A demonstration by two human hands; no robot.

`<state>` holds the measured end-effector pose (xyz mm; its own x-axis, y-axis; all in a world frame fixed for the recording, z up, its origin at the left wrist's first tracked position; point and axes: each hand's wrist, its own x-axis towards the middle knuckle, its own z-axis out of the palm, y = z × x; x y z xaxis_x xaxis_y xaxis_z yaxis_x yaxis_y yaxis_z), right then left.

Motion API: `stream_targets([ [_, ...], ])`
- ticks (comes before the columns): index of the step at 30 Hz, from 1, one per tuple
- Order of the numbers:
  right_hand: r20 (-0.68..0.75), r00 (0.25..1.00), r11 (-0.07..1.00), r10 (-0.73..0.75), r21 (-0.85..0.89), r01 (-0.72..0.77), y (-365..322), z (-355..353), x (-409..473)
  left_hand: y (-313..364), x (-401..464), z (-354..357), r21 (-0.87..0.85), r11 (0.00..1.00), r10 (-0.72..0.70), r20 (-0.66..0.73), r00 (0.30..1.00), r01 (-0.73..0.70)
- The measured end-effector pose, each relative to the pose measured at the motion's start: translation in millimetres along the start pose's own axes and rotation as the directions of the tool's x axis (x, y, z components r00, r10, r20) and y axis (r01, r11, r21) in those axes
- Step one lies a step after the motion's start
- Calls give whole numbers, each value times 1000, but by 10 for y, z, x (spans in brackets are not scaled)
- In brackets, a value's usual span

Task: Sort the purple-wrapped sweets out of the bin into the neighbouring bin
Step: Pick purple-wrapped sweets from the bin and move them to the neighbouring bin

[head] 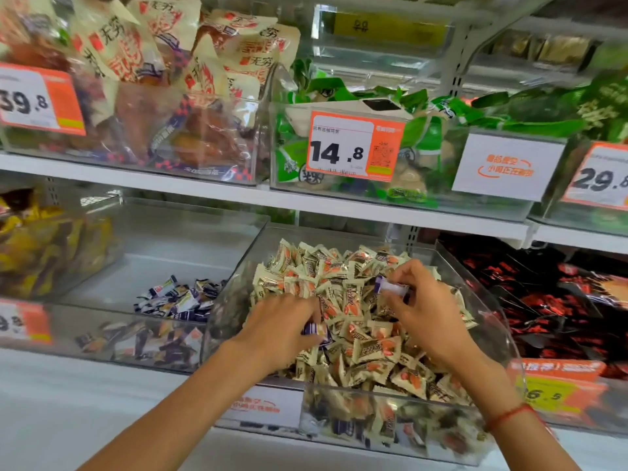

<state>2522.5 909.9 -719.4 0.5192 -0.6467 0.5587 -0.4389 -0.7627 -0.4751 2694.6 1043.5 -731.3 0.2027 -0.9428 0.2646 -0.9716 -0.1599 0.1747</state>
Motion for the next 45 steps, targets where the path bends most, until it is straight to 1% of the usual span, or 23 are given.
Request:
stream_targets([
  [3, 113, 993, 996, -29, 83, 20, -123, -17, -44, 11, -230, -140, -59, 998, -39, -229, 973, 26],
  [6, 300, 952, 986, -60, 164, 10, -311, 25, -49, 0, -435, -261, -90, 995, -73, -435, 897, 37],
  [8, 440, 893, 995, -93, 69, 69, -418, 121, -1, -41, -536, -323, -117, 993, -89, -542, 835, 29],
  [9, 491, 863, 988, -117, -33, 153, -461, 188, 44, -73, -581, -347, -100, 995, -75, -584, 809, 20],
  [11, 573, 805, 907, -155, -241, 346, -497, 340, 126, -134, -632, -368, -64, 998, -44, -629, 776, 5],
  [13, 643, 753, 792, -136, -386, 472, -522, 465, 171, -212, -680, -409, -49, 998, -52, -645, 762, 27],
  [16, 640, 736, 662, -223, -455, 596, -505, 557, 229, -366, -716, -454, -77, 994, -111, -671, 733, 81],
  [17, 627, 741, 646, -242, -465, 605, -483, 563, 246, -425, -728, -466, -98, 990, -139, -679, 721, 98],
  [19, 595, 770, 718, -230, -430, 547, -442, 527, 261, -568, -742, -471, -146, 979, -203, -707, 677, 142],
  [21, 524, 831, 858, -190, -323, 399, -433, 461, 251, -711, -735, -458, -216, 959, -283, -702, 654, 184],
  [23, 443, 881, 972, -166, -75, 221, -537, 403, 193, -817, -684, -430, -315, 921, -385, -653, 652, 229],
  [25, 364, 910, 973, -197, 187, 136, -797, 425, 136, -905, -600, -429, -507, 823, -538, -550, 639, 256],
  [27, 309, 910, 935, -275, 307, 179, -1128, 552, 155, -987, -525, -452, -630, 724, -624, -429, 653, 279],
  [28, 295, 899, 920, -324, 320, 227, -1294, 633, 191, -1038, -500, -447, -603, 733, -621, -405, 671, 314],
  [31, 328, 837, 893, -438, 269, 362, -1658, 907, 385, -1177, -502, -383, -359, 831, -550, -422, 720, 424],
  [33, 444, 776, 889, -448, 130, 439, -1758, 1079, 554, -1230, -544, -342, -290, 854, -519, -413, 748, 432],
  [36, 675, 660, 870, -330, -54, 490, -1745, 1168, 750, -1259, -583, -295, -284, 861, -499, -309, 809, 423],
  [37, 686, 651, 876, -325, -41, 481, -1699, 1141, 778, -1252, -592, -298, -267, 868, -485, -281, 828, 418],
  [39, 566, 729, 895, -385, 36, 445, -1561, 982, 758, -1202, -593, -344, -249, 881, -465, -303, 832, 402],
  [41, 374, 818, 895, -438, 92, 437, -1342, 767, 628, -1057, -592, -444, -300, 885, -456, -414, 788, 355],
  [42, 325, 828, 887, -457, 89, 454, -1204, 664, 540, -938, -590, -501, -320, 896, -434, -475, 766, 309],
  [43, 347, 808, 871, -476, 60, 488, -1067, 571, 448, -803, -584, -542, -329, 908, -403, -522, 752, 259],
  [45, 567, 696, 833, -441, -31, 552, -824, 501, 261, -584, -555, -519, -331, 928, -337, -539, 772, 173],
])
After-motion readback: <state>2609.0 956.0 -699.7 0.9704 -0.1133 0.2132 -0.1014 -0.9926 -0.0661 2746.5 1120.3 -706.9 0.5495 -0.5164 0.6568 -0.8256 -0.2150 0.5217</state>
